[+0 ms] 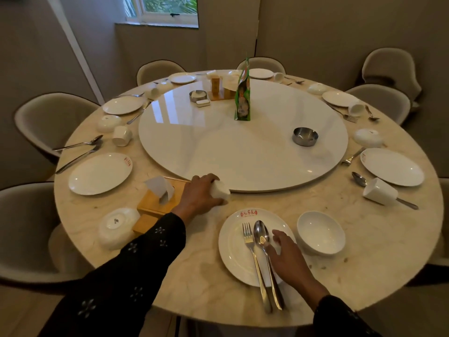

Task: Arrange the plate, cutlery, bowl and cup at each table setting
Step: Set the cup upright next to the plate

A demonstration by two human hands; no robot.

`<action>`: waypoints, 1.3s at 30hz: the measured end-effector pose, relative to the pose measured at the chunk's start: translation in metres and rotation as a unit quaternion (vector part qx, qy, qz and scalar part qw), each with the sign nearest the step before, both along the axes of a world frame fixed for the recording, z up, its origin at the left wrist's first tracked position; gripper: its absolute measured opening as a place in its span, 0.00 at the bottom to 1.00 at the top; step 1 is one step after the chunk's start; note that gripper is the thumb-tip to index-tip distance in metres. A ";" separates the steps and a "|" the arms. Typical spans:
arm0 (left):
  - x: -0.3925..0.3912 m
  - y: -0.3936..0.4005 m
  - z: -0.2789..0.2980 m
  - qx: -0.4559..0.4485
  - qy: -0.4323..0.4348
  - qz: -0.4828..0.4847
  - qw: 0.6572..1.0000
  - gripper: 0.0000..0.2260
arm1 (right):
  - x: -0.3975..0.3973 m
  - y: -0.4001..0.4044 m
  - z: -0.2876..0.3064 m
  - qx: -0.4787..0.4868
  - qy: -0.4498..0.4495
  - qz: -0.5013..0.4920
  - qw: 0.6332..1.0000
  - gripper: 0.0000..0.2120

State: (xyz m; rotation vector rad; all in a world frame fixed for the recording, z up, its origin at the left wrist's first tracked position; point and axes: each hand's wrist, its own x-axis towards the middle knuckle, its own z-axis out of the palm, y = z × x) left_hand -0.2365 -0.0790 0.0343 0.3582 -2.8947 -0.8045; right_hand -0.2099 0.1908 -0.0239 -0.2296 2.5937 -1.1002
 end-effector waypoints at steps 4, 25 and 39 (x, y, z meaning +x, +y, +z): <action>0.027 0.009 0.007 0.241 0.049 0.094 0.965 0.29 | 0.001 0.000 0.004 -0.013 -0.007 0.005 1.000 0.27; 0.136 0.080 -0.009 0.708 0.086 0.228 0.663 0.09 | 0.007 0.009 0.010 0.012 0.005 0.072 0.997 0.21; 0.120 0.037 -0.005 0.297 -0.033 0.144 0.943 0.34 | 0.008 0.020 0.007 0.007 -0.007 0.100 0.995 0.19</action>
